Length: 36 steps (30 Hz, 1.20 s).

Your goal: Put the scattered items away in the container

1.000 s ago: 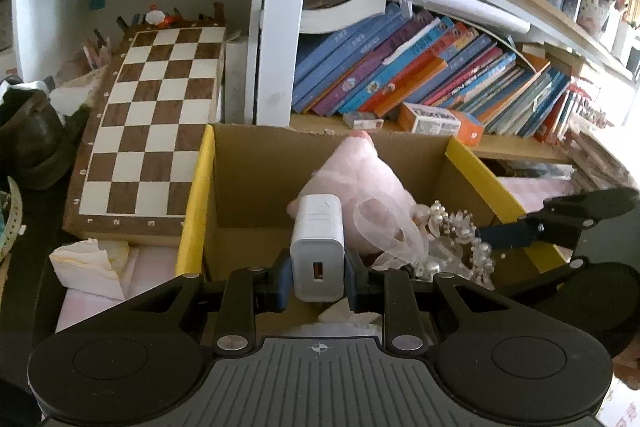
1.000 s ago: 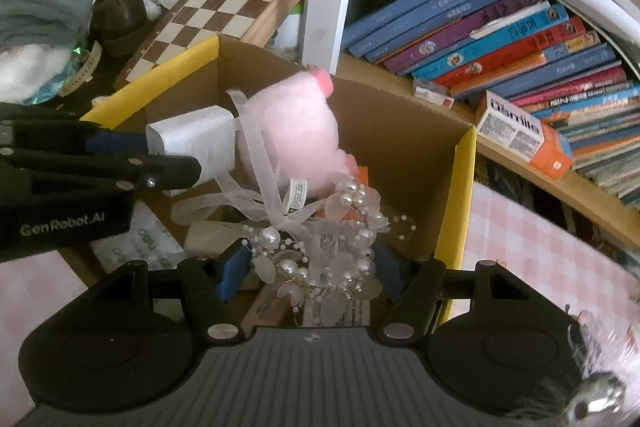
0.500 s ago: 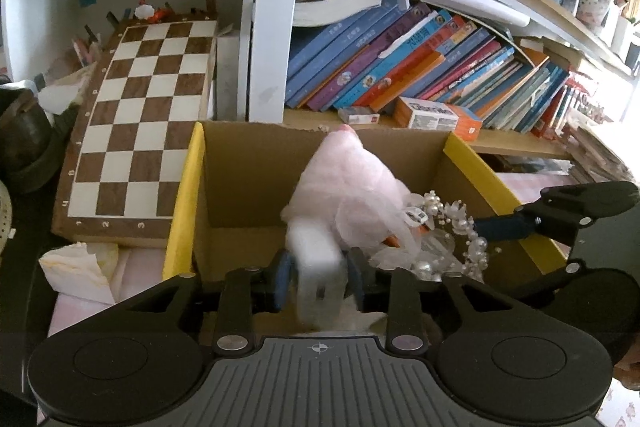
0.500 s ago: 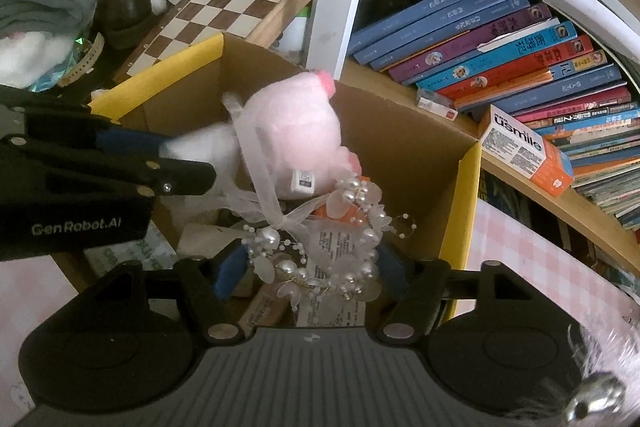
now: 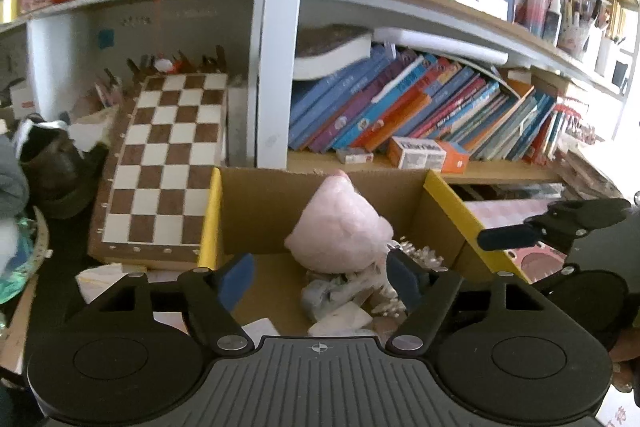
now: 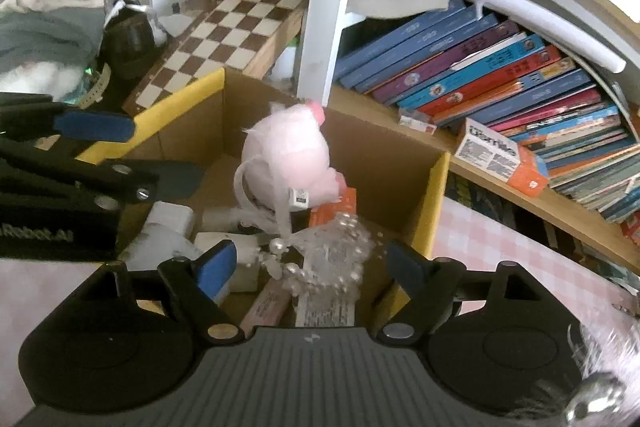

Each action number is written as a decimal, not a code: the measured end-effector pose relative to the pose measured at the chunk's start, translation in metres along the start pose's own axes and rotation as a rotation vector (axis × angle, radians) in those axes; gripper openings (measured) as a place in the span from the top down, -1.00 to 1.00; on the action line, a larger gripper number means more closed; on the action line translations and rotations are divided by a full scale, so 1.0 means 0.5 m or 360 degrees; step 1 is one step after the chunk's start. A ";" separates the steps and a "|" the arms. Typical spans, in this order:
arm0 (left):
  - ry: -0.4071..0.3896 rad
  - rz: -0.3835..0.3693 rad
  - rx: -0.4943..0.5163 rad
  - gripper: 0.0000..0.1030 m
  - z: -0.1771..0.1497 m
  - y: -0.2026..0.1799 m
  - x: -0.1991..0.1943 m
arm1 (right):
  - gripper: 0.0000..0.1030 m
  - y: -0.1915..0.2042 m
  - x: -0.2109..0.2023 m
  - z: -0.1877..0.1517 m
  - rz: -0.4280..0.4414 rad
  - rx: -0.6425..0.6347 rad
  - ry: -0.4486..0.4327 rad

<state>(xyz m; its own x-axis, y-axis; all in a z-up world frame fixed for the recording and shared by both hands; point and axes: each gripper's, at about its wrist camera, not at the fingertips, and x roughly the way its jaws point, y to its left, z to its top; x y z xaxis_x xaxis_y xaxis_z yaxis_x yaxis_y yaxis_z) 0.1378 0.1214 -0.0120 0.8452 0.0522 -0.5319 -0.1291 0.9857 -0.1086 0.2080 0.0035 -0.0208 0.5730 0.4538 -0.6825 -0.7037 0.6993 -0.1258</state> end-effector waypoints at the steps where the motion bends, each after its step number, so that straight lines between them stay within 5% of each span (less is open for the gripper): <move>1: -0.0010 0.0003 -0.0007 -0.49 0.000 0.001 -0.010 | -0.61 -0.001 -0.010 -0.002 -0.0004 0.0010 -0.0011; 36: 0.0058 -0.0027 0.0059 -0.70 -0.110 -0.092 -0.189 | -0.79 -0.003 -0.240 -0.205 -0.0189 0.0342 -0.0034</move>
<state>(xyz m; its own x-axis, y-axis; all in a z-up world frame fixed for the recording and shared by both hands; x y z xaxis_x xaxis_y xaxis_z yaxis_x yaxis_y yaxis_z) 0.0353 0.0622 -0.0029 0.8276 0.0301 -0.5606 -0.0952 0.9916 -0.0873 0.0971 -0.1086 -0.0124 0.6567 0.3714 -0.6564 -0.5266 0.8489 -0.0465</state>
